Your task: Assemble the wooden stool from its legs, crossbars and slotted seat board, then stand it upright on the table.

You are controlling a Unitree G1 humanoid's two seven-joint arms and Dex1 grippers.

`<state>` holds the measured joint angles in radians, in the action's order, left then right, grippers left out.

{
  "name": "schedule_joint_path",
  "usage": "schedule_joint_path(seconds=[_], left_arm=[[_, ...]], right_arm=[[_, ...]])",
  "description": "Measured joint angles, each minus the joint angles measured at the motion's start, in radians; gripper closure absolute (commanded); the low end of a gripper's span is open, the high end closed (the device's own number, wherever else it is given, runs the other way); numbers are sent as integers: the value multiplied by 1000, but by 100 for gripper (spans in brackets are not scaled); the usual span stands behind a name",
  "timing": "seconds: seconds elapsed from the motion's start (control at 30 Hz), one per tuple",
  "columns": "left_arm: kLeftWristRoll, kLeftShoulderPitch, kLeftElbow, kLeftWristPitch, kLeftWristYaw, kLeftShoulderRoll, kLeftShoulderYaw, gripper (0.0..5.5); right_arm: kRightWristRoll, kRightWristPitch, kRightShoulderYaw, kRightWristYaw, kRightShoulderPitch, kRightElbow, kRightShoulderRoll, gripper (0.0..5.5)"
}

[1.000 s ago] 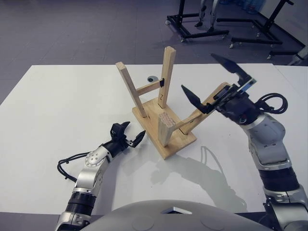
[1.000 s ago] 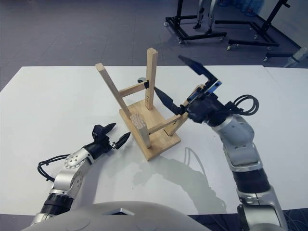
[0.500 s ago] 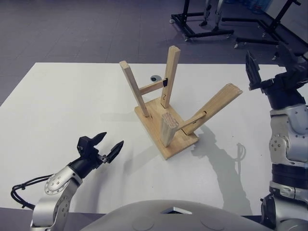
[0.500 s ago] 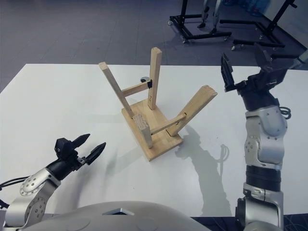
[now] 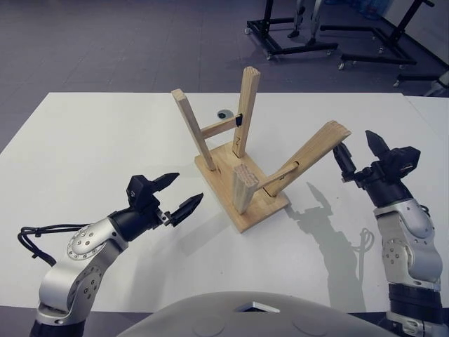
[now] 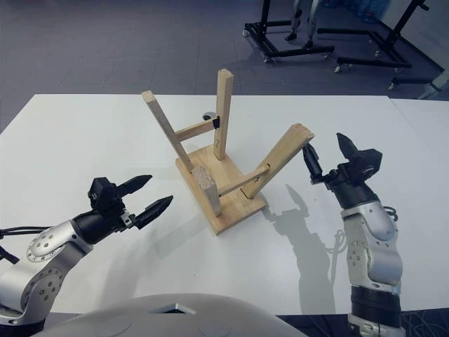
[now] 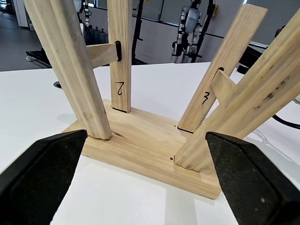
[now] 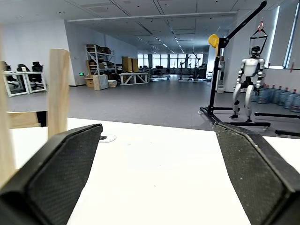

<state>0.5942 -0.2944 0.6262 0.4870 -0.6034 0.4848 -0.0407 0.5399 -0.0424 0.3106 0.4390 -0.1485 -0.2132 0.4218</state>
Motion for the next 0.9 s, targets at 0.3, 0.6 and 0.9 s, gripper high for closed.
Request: schedule_joint_path(seconds=[0.3, 0.6, 0.9], left_arm=[[-91, 115, -67, 37, 60, 4, 61, 85], [-45, 110, -23, 78, 26, 7, 63, 85], [30, 212, 37, 164, 55, 6, 58, 85]], right_arm=[[-48, 0, -34, 1, -31, -39, -44, 112], [-60, 1, -44, 11, -31, -47, -48, 112], [-90, 11, -47, 13, -39, -47, -72, 112]])
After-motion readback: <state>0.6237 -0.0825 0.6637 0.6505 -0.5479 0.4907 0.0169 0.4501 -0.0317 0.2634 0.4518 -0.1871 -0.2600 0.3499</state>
